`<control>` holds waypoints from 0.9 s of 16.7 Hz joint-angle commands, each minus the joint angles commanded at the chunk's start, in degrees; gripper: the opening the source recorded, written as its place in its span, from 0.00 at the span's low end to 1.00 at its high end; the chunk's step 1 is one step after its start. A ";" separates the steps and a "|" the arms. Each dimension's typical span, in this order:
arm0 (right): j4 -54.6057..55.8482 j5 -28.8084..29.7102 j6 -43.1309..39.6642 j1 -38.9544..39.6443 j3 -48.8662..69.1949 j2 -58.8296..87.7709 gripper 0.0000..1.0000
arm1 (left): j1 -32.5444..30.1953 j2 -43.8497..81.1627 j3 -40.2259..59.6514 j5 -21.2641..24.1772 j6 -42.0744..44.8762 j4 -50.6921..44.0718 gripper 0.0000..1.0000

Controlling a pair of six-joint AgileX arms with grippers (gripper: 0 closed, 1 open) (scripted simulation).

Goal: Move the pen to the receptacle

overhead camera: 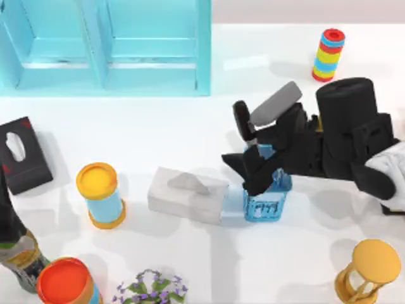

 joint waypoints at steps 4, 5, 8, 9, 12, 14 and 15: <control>-10.37 -7.08 -5.34 -2.42 4.70 -5.59 0.00 | 0.00 0.00 0.00 0.00 0.00 0.00 1.00; -14.43 -8.92 -7.09 -4.27 6.18 -7.38 0.00 | 0.00 0.00 0.00 0.00 0.00 0.00 1.00; -29.04 -13.69 -12.45 -12.45 10.10 -13.19 0.00 | 0.00 0.00 0.00 0.00 0.00 0.00 1.00; -33.70 -14.90 -14.07 -15.49 11.06 -14.94 0.00 | 0.00 0.00 0.00 0.00 0.00 0.00 1.00; -44.05 -17.58 -17.96 -23.69 13.26 -19.42 0.00 | 0.00 0.00 0.00 0.00 0.00 0.00 1.00; -47.96 -18.74 -19.56 -27.07 14.22 -21.52 0.00 | 0.00 0.00 0.00 0.00 0.00 0.00 1.00; -48.98 -19.05 -19.97 -27.90 14.44 -22.11 0.00 | 0.00 0.00 0.00 0.00 0.00 0.00 1.00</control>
